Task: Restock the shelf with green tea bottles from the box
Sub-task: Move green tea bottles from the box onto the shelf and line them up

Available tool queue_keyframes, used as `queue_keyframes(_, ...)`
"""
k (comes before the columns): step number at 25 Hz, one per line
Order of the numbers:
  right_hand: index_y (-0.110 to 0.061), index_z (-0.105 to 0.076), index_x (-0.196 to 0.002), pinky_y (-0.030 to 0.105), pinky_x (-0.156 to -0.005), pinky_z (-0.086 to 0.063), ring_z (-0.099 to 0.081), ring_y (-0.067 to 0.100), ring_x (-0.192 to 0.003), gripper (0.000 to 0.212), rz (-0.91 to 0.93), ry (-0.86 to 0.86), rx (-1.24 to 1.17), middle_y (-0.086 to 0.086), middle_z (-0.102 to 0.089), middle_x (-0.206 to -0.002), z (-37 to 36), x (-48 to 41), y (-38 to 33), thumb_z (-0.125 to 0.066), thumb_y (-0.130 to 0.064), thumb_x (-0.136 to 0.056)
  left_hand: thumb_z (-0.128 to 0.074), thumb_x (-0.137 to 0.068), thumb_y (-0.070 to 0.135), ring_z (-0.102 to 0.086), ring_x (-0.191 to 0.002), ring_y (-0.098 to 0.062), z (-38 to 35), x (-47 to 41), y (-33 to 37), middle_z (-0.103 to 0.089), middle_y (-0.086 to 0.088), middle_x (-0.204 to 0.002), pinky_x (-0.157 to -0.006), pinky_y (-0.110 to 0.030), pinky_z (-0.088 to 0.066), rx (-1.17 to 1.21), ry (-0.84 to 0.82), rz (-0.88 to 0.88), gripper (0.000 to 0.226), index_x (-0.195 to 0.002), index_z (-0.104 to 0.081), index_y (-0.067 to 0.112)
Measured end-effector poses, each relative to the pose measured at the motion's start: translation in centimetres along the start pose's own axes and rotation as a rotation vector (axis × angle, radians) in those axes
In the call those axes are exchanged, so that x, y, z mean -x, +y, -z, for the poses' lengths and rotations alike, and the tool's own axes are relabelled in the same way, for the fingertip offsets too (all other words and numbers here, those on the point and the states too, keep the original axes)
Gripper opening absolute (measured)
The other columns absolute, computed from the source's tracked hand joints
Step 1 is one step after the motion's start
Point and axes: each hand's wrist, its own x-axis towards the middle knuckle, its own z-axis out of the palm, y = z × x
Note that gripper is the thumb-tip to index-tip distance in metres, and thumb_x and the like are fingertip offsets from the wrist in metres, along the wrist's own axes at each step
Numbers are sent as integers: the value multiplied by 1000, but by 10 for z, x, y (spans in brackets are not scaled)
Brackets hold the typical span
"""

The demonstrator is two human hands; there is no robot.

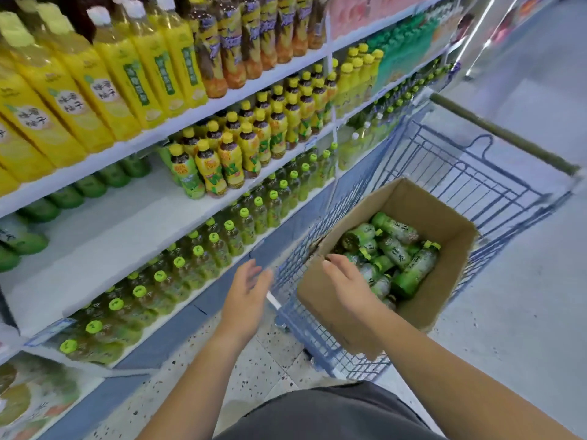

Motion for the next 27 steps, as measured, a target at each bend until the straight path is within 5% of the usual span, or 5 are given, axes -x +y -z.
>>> queue_keyframes(10,-25,-43,-150,38,-106,-40,-49,13,-120,56,-201,186,-204,-5,-50,-144,109,-37,65,-48,-53,-102,-56,-99,51,-49,-114,11,-138,-59,43,-49,16,-143,-89,-24,-41,-238,-295,42,63,-155,-35,30)
queue_keyframes(16,-22,-46,-148,39,-104,-44,-55,19,-122,60,-403,425,-309,0,-56,-142,114,-53,96,-51,-56,-98,-48,-98,59,-46,-116,-12,-183,-141,45,-51,8,-138,-99,-37,-39,-642,-548,117,65,-152,-39,25)
queue_keyframes(18,-19,-45,-149,39,-102,-45,-56,19,-117,62,-481,493,-337,2,-57,-140,111,-56,100,-52,-54,-99,-48,-98,55,-48,-109,-13,-194,-164,40,-55,5,-134,-92,-34,-38,-760,-622,126,60,-149,-43,23)
queue_keyframes(22,-15,-38,-154,40,-102,-46,-53,22,-122,63,-619,475,-243,5,-52,-146,97,-69,120,-44,-52,-102,-51,-98,44,-52,-80,-10,-213,-200,20,-53,13,-94,-65,-27,-36,-930,-677,181,52,-143,-49,16)
queue_keyframes(27,-13,-31,-157,34,-87,-43,-55,27,-121,66,-768,328,-201,11,-49,-150,87,-92,141,-41,-50,-103,-57,-97,24,-59,-108,-33,-245,-228,-13,-57,-16,-130,-84,-42,-53,-1063,-635,300,55,-144,-38,1)
